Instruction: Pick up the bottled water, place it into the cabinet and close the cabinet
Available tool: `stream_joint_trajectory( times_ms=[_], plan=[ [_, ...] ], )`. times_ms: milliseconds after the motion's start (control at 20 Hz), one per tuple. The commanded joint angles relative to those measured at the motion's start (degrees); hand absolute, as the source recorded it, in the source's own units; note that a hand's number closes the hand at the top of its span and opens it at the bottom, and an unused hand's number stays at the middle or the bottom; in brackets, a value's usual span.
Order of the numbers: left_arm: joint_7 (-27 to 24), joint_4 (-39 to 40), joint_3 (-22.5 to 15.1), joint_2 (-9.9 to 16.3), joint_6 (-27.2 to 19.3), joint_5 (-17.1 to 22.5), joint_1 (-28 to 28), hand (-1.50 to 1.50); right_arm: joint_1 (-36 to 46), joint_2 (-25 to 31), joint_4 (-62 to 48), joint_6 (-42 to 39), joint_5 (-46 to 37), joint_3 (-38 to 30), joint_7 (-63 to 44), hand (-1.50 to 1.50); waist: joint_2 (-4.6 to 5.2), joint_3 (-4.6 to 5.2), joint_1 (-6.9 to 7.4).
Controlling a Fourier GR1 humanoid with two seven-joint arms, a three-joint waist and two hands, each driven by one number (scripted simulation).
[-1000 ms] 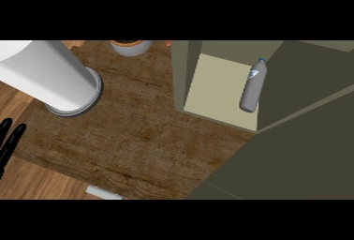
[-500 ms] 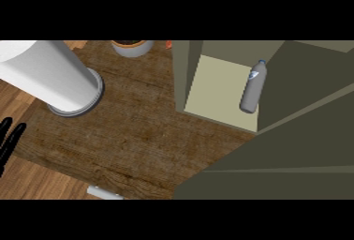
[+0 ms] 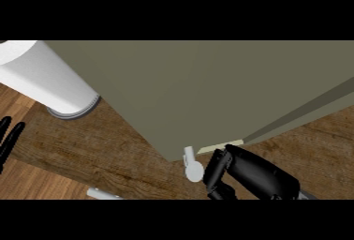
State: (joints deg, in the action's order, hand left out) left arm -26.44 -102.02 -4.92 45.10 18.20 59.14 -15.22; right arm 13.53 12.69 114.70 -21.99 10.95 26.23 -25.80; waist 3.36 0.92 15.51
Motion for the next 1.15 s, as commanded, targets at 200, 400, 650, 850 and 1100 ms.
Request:
stream_joint_trajectory(
  times_ms=[200, 400, 650, 850, 1100],
  plan=[
    [-0.79, 1.45, 0.47, -0.53, 1.16, 0.02, -1.50, -1.50, 19.32, -10.97, -18.67, 12.93, -6.03, -8.90, -5.52, 1.50, -1.02, -0.35, -1.83],
    [-1.14, 2.87, 1.23, -0.88, 1.00, 0.18, -0.82, -1.50, 28.52, -12.53, -28.03, 19.95, -7.81, -12.97, -4.29, 1.50, -0.68, -0.48, -2.98],
    [-1.13, 1.75, 1.04, -1.09, 1.52, 0.32, -2.55, -1.50, 36.68, -12.65, -38.02, 27.75, -6.60, -15.89, -2.54, 1.50, -1.03, -0.72, -3.08],
    [-1.36, 3.68, 2.07, -1.22, 2.13, 1.20, -1.82, -1.50, 38.58, -12.69, -40.88, 31.54, -3.12, -18.09, -2.28, -1.50, -0.67, -0.73, -4.44],
    [-0.93, 1.33, 2.05, -1.09, 1.76, 1.45, -3.67, -1.50, 41.13, -12.69, -44.68, 35.09, -1.10, -16.42, -0.34, -1.50, -1.10, -0.87, -3.84]
  ],
)
